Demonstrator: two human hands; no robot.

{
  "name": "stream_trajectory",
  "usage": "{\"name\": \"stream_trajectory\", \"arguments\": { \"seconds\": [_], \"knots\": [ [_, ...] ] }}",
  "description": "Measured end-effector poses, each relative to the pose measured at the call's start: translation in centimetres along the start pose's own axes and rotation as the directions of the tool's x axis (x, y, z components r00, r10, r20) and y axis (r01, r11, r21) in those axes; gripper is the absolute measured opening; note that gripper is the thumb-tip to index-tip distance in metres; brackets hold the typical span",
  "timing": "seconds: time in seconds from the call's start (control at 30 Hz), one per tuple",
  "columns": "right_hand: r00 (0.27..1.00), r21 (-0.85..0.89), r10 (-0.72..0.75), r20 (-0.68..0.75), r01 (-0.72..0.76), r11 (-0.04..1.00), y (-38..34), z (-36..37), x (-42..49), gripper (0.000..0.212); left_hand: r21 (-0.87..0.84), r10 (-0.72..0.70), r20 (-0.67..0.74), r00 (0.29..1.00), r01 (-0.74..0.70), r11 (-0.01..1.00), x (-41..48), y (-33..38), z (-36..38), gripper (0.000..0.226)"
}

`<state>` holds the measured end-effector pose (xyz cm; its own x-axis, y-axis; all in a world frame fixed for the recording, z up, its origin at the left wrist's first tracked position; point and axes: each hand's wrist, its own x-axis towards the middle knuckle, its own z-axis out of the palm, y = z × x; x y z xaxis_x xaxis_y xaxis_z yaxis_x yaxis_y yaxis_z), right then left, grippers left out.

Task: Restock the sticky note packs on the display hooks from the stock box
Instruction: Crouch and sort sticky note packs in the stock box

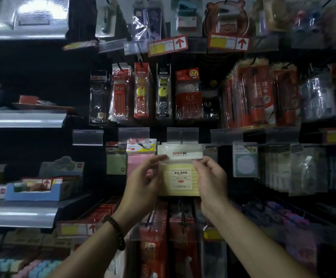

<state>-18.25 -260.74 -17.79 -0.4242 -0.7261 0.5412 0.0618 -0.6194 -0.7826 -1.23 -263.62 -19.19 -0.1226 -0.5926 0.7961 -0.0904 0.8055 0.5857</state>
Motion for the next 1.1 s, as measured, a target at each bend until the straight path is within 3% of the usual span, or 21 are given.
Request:
{"name": "stream_trajectory", "arguments": {
  "seconds": [0.23, 0.37, 0.73, 0.83, 0.97, 1.1],
  "knots": [
    [0.988, 0.053, -0.076, -0.134, 0.084, 0.995, 0.1, 1.4, 2.0, 0.026, 0.136, 0.089, -0.03, 0.996, -0.084, 0.987, 1.9, -0.2, 0.3, 0.051],
    [0.983, 0.032, -0.038, -0.178, 0.045, 0.998, -0.4, 1.9, 3.0, 0.032, 0.212, 0.123, -0.045, 0.991, -0.111, 0.971, 3.1, -0.7, 0.3, 0.052],
    [0.965, -0.193, -0.05, -0.258, -0.001, 0.981, -0.2, 2.2, 4.5, 0.028, 0.524, 0.14, 0.016, 0.99, -0.128, 0.842, 4.1, -1.1, 0.8, 0.056],
    [0.964, -0.363, -0.118, -0.239, 0.024, 0.932, -0.1, 1.9, 4.9, 0.032, 0.603, 0.117, 0.022, 0.993, -0.106, 0.791, 4.7, -0.7, 1.1, 0.057],
    [0.952, -0.589, -0.194, -0.235, 0.02, 0.808, 0.3, 1.4, 5.9, 0.041, 0.757, 0.101, 0.058, 0.993, -0.11, 0.644, 4.8, -0.3, 1.9, 0.059],
    [0.956, -0.598, -0.176, -0.235, 0.001, 0.802, 0.5, 0.9, 7.2, 0.036, 0.781, 0.084, 0.049, 0.995, -0.091, 0.618, 5.1, -0.4, 2.3, 0.053]
  ]
}}
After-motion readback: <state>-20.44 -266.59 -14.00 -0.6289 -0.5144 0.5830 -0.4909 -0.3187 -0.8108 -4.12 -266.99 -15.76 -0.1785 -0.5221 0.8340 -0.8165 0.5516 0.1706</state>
